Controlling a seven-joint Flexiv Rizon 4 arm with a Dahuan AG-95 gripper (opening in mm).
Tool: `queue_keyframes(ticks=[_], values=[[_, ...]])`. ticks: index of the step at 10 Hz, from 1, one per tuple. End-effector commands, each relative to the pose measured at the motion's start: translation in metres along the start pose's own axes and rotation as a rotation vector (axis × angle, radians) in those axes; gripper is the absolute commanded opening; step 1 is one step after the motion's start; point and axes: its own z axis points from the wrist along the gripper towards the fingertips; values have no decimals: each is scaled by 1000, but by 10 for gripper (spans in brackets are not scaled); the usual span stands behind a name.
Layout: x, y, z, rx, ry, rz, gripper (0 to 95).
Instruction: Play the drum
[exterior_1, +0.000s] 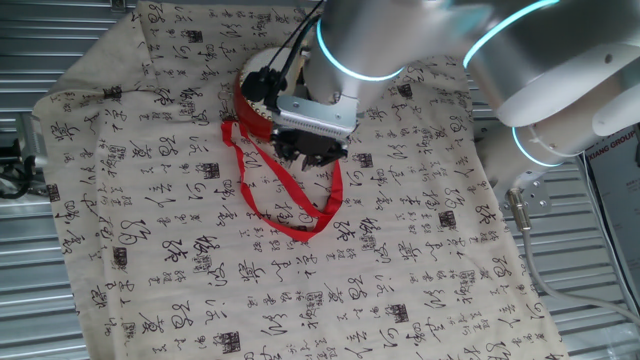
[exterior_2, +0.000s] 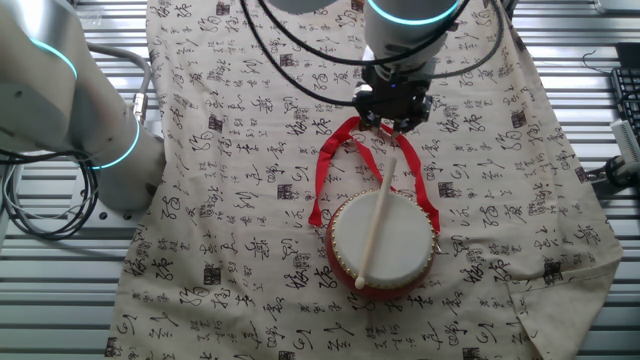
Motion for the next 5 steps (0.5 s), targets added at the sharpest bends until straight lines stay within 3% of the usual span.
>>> queue_keyframes(ticks=[1,5], values=[[0,1,-1,4,-5,-4,190],[0,1,-1,2,-7,-13,190]])
